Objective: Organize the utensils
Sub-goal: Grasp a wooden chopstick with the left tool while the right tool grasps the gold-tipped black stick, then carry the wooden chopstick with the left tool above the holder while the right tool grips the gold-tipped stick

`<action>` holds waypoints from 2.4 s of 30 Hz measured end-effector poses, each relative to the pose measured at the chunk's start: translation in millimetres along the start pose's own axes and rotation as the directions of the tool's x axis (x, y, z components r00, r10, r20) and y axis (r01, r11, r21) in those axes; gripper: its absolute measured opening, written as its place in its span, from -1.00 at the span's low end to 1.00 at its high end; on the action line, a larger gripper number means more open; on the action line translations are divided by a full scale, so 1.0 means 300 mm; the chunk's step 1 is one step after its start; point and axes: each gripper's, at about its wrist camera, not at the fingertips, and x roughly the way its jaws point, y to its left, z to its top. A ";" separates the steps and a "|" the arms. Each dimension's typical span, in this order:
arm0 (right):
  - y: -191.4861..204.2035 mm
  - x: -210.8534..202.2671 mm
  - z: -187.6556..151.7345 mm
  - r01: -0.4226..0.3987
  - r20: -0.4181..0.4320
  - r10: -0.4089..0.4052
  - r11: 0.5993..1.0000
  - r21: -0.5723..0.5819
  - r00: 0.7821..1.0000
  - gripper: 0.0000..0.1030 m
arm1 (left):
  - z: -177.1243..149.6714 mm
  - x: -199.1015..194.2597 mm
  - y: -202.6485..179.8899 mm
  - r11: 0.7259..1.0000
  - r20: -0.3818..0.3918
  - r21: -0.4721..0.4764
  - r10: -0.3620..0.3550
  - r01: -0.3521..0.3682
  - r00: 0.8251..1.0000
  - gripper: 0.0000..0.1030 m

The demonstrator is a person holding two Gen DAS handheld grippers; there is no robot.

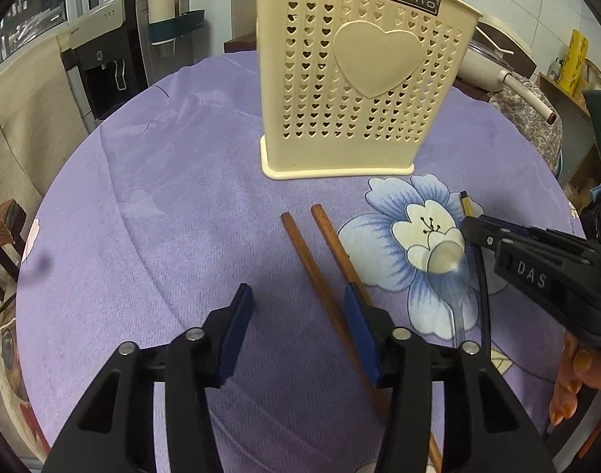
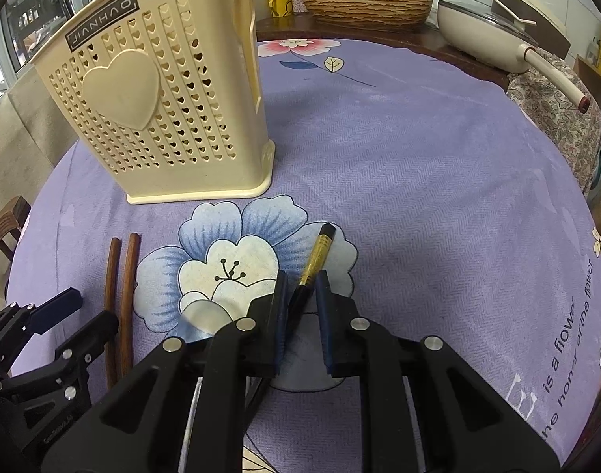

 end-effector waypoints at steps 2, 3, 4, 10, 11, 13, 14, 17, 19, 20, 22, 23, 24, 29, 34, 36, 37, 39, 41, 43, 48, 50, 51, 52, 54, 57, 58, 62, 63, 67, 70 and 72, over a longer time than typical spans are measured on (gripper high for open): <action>0.013 0.001 0.004 -0.004 -0.001 0.004 1.000 0.003 1.000 -0.70 | 0.013 0.011 -0.012 1.000 -0.002 0.015 0.005 -0.005 1.000 -0.20; 0.020 0.003 0.006 -0.005 -0.002 0.005 1.000 0.000 1.000 -0.70 | 0.016 0.014 -0.016 1.000 -0.001 0.022 0.010 -0.010 1.000 -0.23; 0.030 0.005 0.008 -0.008 -0.004 0.008 1.000 -0.006 1.000 -0.70 | 0.018 0.017 -0.022 0.999 0.001 0.037 0.020 -0.020 1.000 -0.31; 0.043 0.020 0.030 -0.037 -0.017 0.037 0.999 0.007 0.999 -0.74 | 0.034 0.022 0.009 0.999 -0.007 0.045 0.014 -0.013 1.000 -0.67; 0.041 0.021 0.034 -0.042 -0.021 0.042 0.999 0.011 0.999 -0.74 | 0.040 0.024 0.016 0.999 -0.013 0.041 0.009 -0.009 1.000 -0.70; 0.045 0.023 0.040 -0.038 -0.031 0.038 0.999 0.005 0.999 -0.74 | 0.048 0.028 0.019 0.999 -0.022 0.039 0.004 -0.003 1.000 -0.70; 0.045 0.024 0.043 -0.038 -0.032 0.038 0.999 0.006 0.999 -0.74 | 0.050 0.029 0.015 0.999 -0.024 0.041 0.009 -0.008 1.000 -0.70; 0.045 0.025 0.046 -0.039 -0.038 0.040 0.999 0.018 0.999 -0.74 | 0.050 0.031 0.000 0.999 -0.020 0.043 0.022 -0.021 1.000 -0.70; 0.045 0.025 0.046 -0.034 -0.037 0.034 0.999 0.010 0.999 -0.74 | 0.049 0.031 -0.003 0.999 -0.018 0.040 0.023 -0.022 1.000 -0.70; 0.050 0.025 0.045 -0.027 -0.035 0.027 1.000 0.001 0.999 -0.74 | 0.049 0.030 -0.003 0.999 -0.017 0.039 0.023 -0.022 1.000 -0.70; 0.045 0.030 0.050 -0.022 -0.031 0.022 1.000 -0.005 0.999 -0.74 | 0.048 0.030 -0.006 0.999 -0.016 0.039 0.022 -0.021 1.000 -0.70; 0.045 0.030 0.050 -0.022 -0.030 0.022 1.000 -0.003 0.999 -0.74 | 0.047 0.029 -0.004 0.999 -0.016 0.038 0.021 -0.020 1.000 -0.70; 0.047 0.028 0.047 -0.024 -0.029 0.024 1.000 -0.001 0.999 -0.74 | 0.047 0.029 -0.002 0.999 -0.015 0.034 0.020 -0.020 1.000 -0.71; 0.030 0.024 0.041 -0.045 -0.024 0.046 0.999 0.027 0.999 -0.80 | 0.049 0.028 0.008 1.000 -0.017 0.013 -0.001 0.001 1.000 -0.74; -0.006 0.024 0.044 -0.084 -0.027 0.086 0.994 0.072 0.996 -0.82 | 0.048 0.027 0.014 1.000 -0.019 0.005 -0.019 0.019 1.000 -0.76; -0.017 0.024 0.044 -0.098 -0.029 0.101 0.992 0.084 0.994 -0.82 | 0.052 0.028 0.024 0.999 -0.024 -0.005 -0.034 0.034 0.999 -0.77; -0.021 0.023 0.045 -0.102 -0.029 0.105 0.991 0.086 0.994 -0.82 | 0.055 0.028 0.035 0.999 -0.027 -0.013 -0.044 0.043 0.999 -0.78; -0.029 0.022 0.043 -0.112 -0.028 0.116 0.989 0.098 0.993 -0.82 | 0.059 0.028 0.046 0.998 -0.028 -0.024 -0.055 0.055 0.998 -0.79; -0.035 0.019 0.043 -0.132 -0.023 0.136 0.985 0.109 0.990 -0.82 | 0.061 0.026 0.050 0.997 -0.025 -0.031 -0.066 0.065 0.998 -0.81; -0.035 0.015 0.040 -0.135 -0.016 0.138 0.984 0.113 0.990 -0.83 | 0.062 0.018 0.053 0.997 -0.017 -0.034 -0.074 0.074 0.997 -0.81; -0.040 -0.035 0.043 -0.165 0.030 0.162 0.981 0.106 0.986 -0.83 | 0.071 -0.033 0.057 0.994 0.023 -0.048 -0.100 0.101 0.995 -0.83; -0.044 -0.065 0.048 -0.177 0.054 0.172 0.979 0.103 0.984 -0.83 | 0.081 -0.070 0.058 0.992 0.049 -0.049 -0.115 0.117 0.992 -0.83; -0.046 -0.083 0.050 -0.182 0.067 0.176 0.978 0.101 0.982 -0.83 | 0.087 -0.090 0.057 0.991 0.064 -0.045 -0.121 0.124 0.991 -0.84; -0.048 -0.102 0.053 -0.191 0.081 0.183 0.977 0.097 0.980 -0.83 | 0.093 -0.105 0.054 0.991 0.075 -0.042 -0.125 0.128 0.989 -0.84; -0.053 -0.138 0.061 -0.203 0.107 0.193 0.975 0.090 0.975 -0.84 | 0.103 -0.145 0.057 0.989 0.101 -0.040 -0.140 0.145 0.985 -0.85; -0.058 -0.209 0.065 -0.228 0.155 0.215 0.971 0.074 0.964 -0.84 | 0.119 -0.212 0.066 0.983 0.139 -0.044 -0.169 0.177 0.976 -0.85; -0.060 -0.238 0.066 -0.235 0.173 0.221 0.970 0.064 0.960 -0.84 | 0.121 -0.231 0.062 0.983 0.152 -0.043 -0.171 0.180 0.973 -0.86; -0.067 -0.354 0.063 -0.252 0.233 0.242 0.968 0.015 0.942 -0.85 | 0.135 -0.328 0.068 0.982 0.217 -0.018 -0.179 0.187 0.960 -0.86; -0.075 -0.387 0.062 -0.258 0.249 0.249 0.966 0.001 0.936 -0.91 | 0.139 -0.359 0.069 0.982 0.235 -0.009 -0.183 0.191 0.954 -0.86; -0.097 -0.516 0.051 -0.272 0.307 0.275 0.961 -0.054 0.911 -0.95 | 0.149 -0.452 0.071 0.979 0.292 0.014 -0.197 0.201 0.936 -0.86; -0.101 -0.573 0.049 -0.262 0.324 0.277 0.961 -0.090 0.905 -0.95 | 0.158 -0.504 0.065 0.980 0.325 0.037 -0.197 0.195 0.925 -0.87; -0.100 -0.575 0.046 -0.243 0.319 0.261 0.965 -0.095 0.911 -0.95 | 0.162 -0.514 0.059 0.981 0.332 0.040 -0.192 0.189 0.923 -0.87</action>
